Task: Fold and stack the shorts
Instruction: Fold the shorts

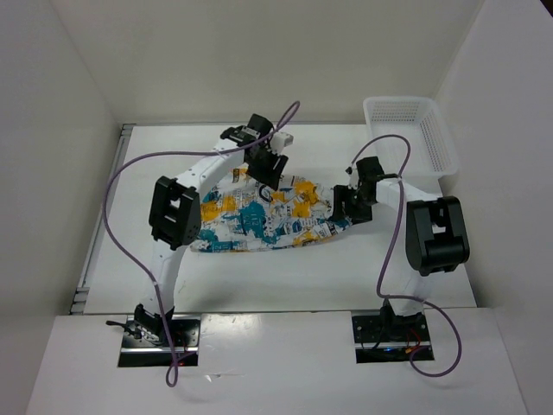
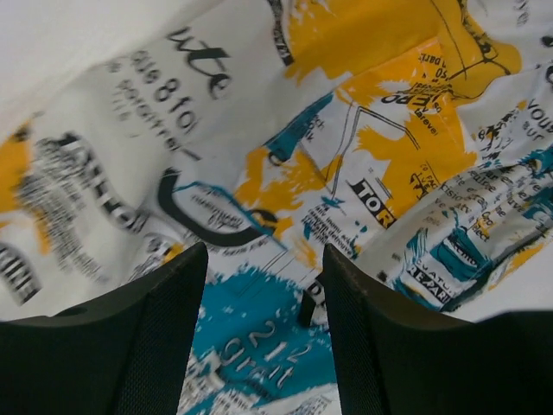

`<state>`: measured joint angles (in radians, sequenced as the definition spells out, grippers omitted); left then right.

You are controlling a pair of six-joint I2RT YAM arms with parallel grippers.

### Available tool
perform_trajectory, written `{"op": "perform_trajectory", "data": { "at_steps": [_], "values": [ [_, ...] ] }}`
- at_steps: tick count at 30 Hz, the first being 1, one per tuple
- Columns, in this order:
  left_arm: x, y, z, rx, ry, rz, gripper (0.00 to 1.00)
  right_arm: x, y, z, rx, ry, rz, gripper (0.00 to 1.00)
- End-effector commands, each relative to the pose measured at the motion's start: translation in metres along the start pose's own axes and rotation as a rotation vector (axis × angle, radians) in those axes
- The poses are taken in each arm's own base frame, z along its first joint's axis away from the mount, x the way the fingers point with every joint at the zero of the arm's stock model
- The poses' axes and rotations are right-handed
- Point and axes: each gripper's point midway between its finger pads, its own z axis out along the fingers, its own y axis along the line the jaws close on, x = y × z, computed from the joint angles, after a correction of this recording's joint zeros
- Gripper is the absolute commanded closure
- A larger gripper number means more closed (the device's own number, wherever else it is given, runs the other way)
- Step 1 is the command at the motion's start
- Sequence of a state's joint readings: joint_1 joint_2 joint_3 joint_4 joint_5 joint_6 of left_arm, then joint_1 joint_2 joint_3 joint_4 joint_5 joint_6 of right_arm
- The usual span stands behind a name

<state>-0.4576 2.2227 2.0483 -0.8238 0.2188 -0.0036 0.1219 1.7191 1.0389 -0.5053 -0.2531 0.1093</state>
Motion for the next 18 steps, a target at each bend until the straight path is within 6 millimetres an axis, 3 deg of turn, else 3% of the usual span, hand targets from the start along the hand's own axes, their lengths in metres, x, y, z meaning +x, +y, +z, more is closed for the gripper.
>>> {"op": "perform_trajectory", "data": {
  "at_steps": [1, 3, 5, 6, 7, 11, 18],
  "values": [
    [0.003, -0.012, 0.019, 0.069, 0.029, 0.003, 0.36, 0.012, 0.001, 0.020, -0.017, 0.043, 0.072, 0.24],
    [0.006, -0.017, 0.029, 0.077, 0.042, 0.012, 0.36, 0.014, -0.004, 0.030, -0.003, 0.053, 0.075, 0.28],
    [0.004, -0.022, 0.036, 0.093, 0.033, 0.023, 0.36, 0.014, -0.005, 0.033, -0.001, 0.062, 0.069, 0.39],
    [0.008, -0.021, 0.041, 0.093, 0.043, 0.020, 0.36, 0.010, -0.002, 0.032, -0.013, 0.055, 0.077, 0.46],
    [0.007, -0.023, 0.041, 0.102, 0.043, 0.019, 0.35, 0.010, -0.002, 0.032, -0.013, 0.055, 0.077, 0.64],
    [0.010, -0.019, 0.050, 0.093, 0.046, 0.019, 0.35, 0.006, 0.001, 0.031, -0.027, 0.047, 0.075, 0.96],
    [0.008, -0.012, 0.055, 0.059, 0.040, 0.022, 0.35, -0.046, 0.029, 0.002, -0.042, -0.102, -0.055, 1.00]
  ]
}}
